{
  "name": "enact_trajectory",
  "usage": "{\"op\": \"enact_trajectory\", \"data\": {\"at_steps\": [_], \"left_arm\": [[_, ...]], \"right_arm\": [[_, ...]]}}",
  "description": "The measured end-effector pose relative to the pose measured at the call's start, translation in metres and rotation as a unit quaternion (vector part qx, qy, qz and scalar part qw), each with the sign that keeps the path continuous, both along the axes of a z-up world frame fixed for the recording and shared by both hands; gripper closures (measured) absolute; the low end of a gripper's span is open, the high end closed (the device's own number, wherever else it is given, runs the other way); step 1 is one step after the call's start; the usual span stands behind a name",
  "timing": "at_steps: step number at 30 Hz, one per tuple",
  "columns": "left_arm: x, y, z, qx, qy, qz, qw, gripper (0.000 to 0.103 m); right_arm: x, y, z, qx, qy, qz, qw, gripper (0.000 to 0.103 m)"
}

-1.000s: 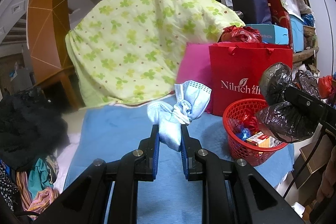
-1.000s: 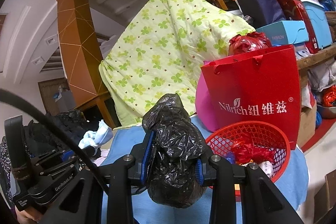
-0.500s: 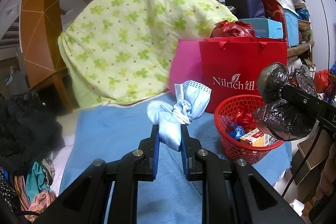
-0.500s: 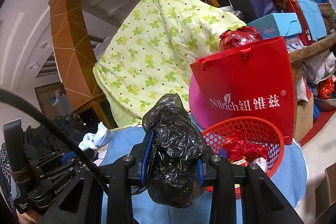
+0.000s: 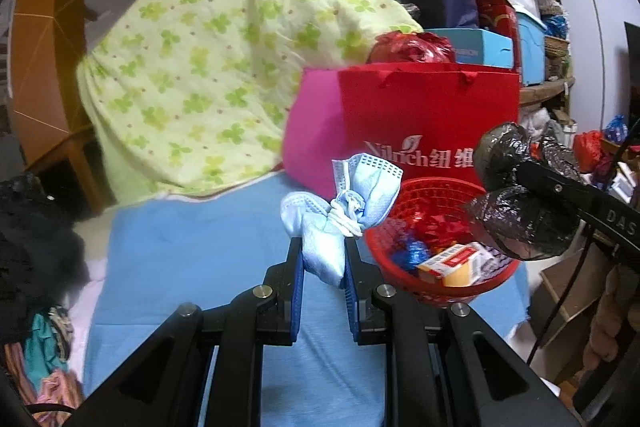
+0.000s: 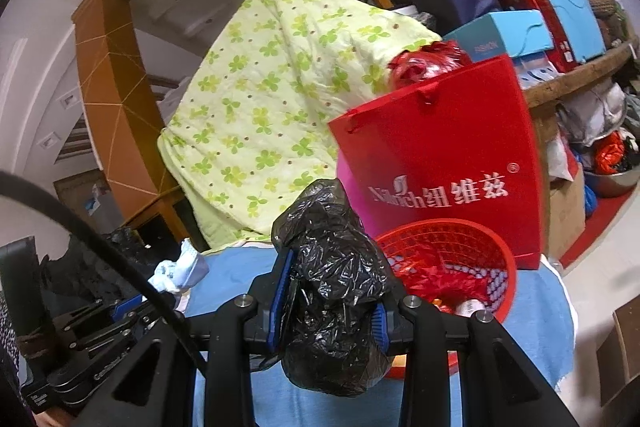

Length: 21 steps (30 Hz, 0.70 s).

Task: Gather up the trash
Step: 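Open the left tool over the basket while the right tool releases the black bag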

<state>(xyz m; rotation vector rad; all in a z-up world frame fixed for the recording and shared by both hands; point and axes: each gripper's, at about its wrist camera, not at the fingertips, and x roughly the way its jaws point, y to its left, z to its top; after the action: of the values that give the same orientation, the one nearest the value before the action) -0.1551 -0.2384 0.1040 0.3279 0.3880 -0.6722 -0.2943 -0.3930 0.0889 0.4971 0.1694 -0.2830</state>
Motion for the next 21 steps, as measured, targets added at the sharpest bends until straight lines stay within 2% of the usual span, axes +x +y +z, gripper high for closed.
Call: {"op": "enact_trajectory", "data": {"at_steps": [6, 11, 16, 21], "left_arm": [[0.01, -0.027, -0.009, -0.002, 0.036, -0.046, 0.9983, 0.083], [0.024, -0.06, -0.019, -0.006, 0.084, -0.084, 0.9929, 0.083], [0.037, -0.089, -0.027, -0.012, 0.108, -0.097, 0.9893, 0.083], [0.043, -0.105, -0.038, -0.012, 0.116, -0.102, 0.9879, 0.083]], "right_arm": [[-0.002, -0.027, -0.009, 0.017, 0.009, -0.024, 1.0, 0.066], [0.001, -0.049, -0.016, 0.026, 0.021, -0.042, 0.999, 0.065], [0.01, -0.076, -0.026, 0.047, 0.032, -0.061, 0.997, 0.065], [0.021, -0.1, -0.038, 0.074, 0.039, -0.078, 0.993, 0.065]]}}
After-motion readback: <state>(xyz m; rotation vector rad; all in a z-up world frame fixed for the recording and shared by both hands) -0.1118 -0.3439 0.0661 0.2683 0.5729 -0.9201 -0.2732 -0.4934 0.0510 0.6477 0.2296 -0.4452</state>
